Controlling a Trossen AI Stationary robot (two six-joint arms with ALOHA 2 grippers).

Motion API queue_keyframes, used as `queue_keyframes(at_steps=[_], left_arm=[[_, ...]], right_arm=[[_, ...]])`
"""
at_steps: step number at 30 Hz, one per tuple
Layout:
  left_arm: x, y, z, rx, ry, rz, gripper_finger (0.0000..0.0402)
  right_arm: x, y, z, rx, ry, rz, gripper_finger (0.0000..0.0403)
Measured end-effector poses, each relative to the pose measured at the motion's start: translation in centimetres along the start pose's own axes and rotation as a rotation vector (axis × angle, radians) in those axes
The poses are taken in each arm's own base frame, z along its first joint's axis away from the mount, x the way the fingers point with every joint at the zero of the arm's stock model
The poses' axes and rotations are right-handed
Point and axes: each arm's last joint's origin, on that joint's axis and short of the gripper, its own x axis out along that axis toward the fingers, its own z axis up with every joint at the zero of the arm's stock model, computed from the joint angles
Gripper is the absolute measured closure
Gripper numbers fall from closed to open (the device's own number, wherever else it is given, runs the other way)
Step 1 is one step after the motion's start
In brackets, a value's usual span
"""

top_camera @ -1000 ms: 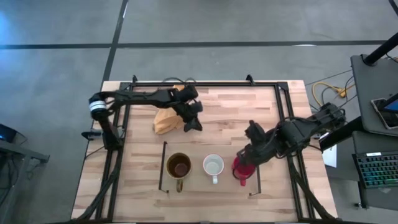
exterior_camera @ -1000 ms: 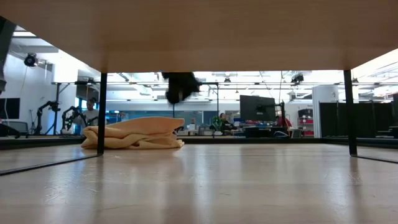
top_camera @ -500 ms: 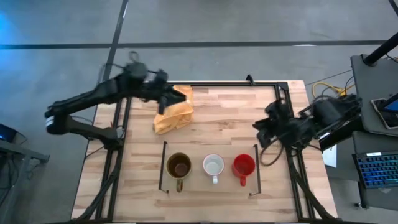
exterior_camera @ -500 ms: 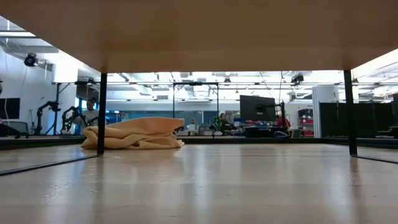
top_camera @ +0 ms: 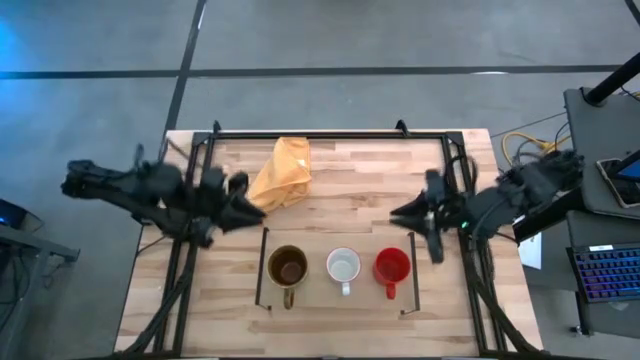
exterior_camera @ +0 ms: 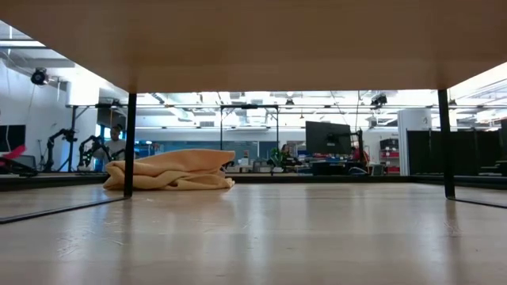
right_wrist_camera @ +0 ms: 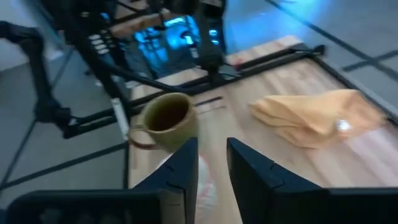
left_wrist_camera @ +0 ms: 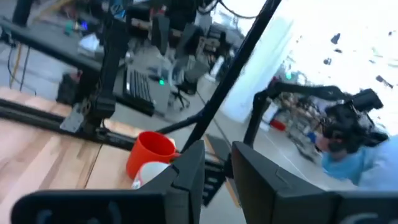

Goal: Stack small to large cups/mugs on shelf
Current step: Return to Home Position

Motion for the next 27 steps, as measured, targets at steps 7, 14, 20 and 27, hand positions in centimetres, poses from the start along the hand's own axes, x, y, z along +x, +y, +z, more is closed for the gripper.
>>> queue_keyframes(at_steps=[7,14,20,27], left_arm=[[-0.8,-0.9,-5.3,0.111,-0.183,-0.174,0.0334],[-5.3,1.5,-6.3,0.351,-0.317,-0.068,0.0334],[-7.7,3.8,-6.9,0.344,-0.419,0.030,0.0334],[-7.6,6.8,-9.7,0.311,-0.373,0.156,0.0334]], right_arm=[[3.0,0.5,-2.8,-0.056,-0.079,0.142,0.0330],[0.2,-4.4,-5.7,-0.096,-0.199,0.193,0.0326],[-2.5,-8.4,-7.2,-0.093,-0.446,0.202,0.0327],[-1.2,-11.3,-9.9,-0.104,-0.518,0.099,0.0328]])
